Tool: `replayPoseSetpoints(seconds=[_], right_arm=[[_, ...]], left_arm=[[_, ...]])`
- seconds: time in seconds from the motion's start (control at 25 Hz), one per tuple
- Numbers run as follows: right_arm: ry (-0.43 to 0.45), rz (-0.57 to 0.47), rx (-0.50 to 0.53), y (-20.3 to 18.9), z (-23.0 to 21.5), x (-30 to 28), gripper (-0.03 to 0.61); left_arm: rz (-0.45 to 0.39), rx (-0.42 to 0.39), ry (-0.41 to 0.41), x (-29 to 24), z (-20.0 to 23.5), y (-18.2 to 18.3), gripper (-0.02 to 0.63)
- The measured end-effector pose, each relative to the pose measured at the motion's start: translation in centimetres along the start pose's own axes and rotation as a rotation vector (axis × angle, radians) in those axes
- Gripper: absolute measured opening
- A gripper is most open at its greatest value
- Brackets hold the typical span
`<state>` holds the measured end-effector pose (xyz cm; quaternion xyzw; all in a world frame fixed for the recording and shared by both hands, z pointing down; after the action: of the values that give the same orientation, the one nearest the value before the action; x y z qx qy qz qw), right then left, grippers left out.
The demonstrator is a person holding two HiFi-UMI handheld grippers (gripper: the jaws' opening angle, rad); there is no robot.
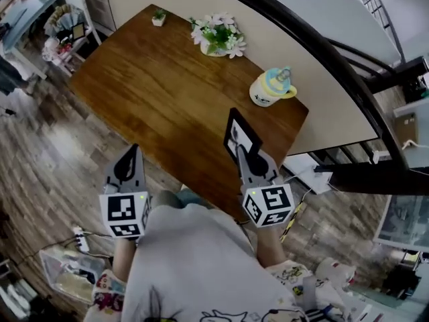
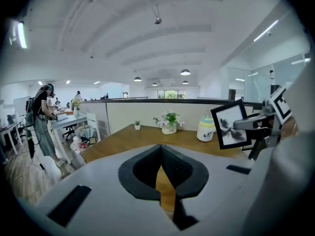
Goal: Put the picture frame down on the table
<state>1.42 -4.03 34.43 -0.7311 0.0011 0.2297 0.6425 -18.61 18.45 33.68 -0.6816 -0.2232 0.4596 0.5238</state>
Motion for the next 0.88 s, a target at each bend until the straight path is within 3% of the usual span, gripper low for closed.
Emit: replayPoseSetpoints(seconds=[0.28, 0.88], right_arm=[[-0.142, 0.005, -0.074, -1.5, -3.1, 2.7, 0.015], [-0.518, 0.037, -0.208, -2.7, -3.9, 5.0, 0.015]], left_arm=[[0.003, -0.073, -0.162, -4.5, -3.8, 1.6, 0.003], [0.034, -0.219, -0.579, -13.9, -7.9, 4.5, 0.003]])
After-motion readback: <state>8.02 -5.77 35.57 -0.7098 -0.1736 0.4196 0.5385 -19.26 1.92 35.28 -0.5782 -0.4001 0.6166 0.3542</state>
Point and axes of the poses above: the fingertips, and each gripper's own axes: x backward along the fingers, z to its left, y out of its top, the point moved 7 cm from there along x, backward along the fingers, and after that the axes turned 3 degrees about -z, right-handed, at the moved point
